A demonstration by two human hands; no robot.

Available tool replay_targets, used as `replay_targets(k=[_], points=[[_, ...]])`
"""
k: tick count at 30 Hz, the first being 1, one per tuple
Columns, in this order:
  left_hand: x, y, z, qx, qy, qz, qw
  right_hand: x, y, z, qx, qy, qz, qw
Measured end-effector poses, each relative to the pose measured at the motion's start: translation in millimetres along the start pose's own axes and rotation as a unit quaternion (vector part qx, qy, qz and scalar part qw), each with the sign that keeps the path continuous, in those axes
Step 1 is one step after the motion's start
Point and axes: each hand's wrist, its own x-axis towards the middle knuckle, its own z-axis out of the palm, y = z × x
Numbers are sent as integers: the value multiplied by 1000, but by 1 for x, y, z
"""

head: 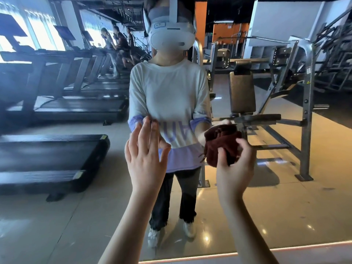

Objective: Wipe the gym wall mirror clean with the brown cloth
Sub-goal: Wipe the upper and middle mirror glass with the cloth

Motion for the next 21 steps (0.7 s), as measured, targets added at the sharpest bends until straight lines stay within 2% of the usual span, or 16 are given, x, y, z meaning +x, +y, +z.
replay_targets(k=[2,6,8,12,14,17,19,21], points=[[-4,1,2,-7,-3,3,1000,-25,1,5,-27,-22,-3,999],[-8,2,3,-8,-26,11,1000,-47,7,10,-49,-116,-84,988],[-9,2,3,0,-32,14,999,-34,14,5,-43,-103,-83,990],[-9,2,5,5,-29,14,999,-31,18,-2,-34,-30,-1,999],[-9,2,5,4,-29,14,999,-48,14,6,-40,-53,-15,998],[-10,1,5,3,-27,15,1000,-67,12,16,-60,-133,-69,987],[-11,-1,5,3,-25,21,999,-61,18,13,-67,-133,-82,985],[-11,-2,6,2,-24,23,999,-54,27,7,-55,-91,-60,993]])
